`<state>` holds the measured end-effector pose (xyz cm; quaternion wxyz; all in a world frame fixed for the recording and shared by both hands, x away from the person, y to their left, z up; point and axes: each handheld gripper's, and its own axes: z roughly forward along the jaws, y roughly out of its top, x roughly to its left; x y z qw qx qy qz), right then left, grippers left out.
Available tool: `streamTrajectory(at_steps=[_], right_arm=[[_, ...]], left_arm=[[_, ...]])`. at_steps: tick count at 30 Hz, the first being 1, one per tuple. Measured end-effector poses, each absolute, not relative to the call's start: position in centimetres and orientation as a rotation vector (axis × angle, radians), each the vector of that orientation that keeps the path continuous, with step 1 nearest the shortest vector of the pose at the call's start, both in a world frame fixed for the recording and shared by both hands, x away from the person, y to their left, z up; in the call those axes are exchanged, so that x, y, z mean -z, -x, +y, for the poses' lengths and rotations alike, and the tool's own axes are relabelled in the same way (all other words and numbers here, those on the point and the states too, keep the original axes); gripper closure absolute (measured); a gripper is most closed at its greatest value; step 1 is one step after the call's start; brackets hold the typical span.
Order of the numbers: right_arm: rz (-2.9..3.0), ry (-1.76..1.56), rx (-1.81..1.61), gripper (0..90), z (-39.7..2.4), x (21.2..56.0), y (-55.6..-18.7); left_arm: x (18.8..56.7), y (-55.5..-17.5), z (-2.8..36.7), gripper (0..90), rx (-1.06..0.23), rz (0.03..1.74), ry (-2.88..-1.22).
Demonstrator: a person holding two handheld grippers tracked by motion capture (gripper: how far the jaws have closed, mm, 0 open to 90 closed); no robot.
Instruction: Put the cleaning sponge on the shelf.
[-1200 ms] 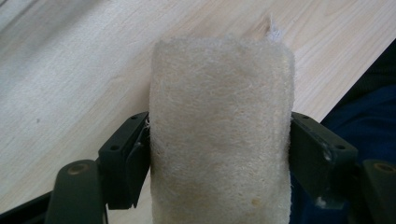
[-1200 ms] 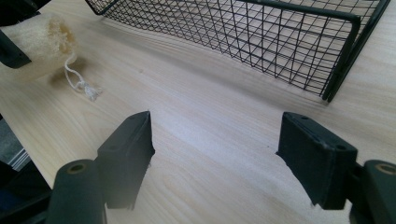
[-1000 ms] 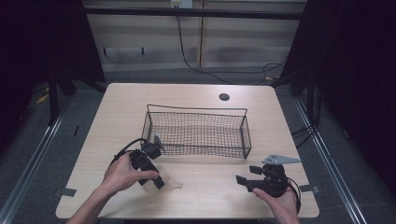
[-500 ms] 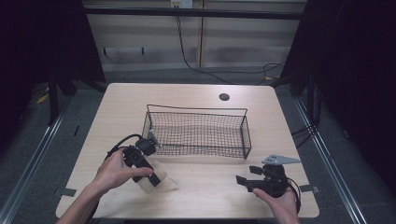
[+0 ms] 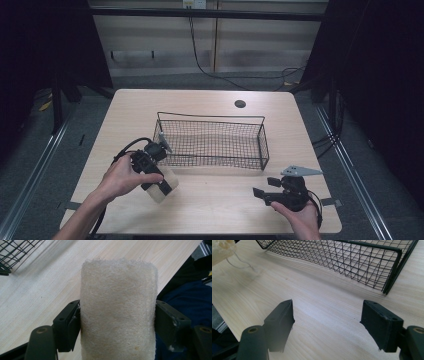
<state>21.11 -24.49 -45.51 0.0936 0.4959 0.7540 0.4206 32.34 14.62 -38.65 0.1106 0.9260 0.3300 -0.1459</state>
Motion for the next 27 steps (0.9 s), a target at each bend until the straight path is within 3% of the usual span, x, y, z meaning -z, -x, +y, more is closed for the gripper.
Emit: streamTrajectory(at_steps=[27], right_arm=[[2.244,-1.461,-1.249,25.9,-24.5,45.5,-21.1]], left_arm=[[35.1,-33.4,13.3,27.7,0.3,1.051,-2.744]])
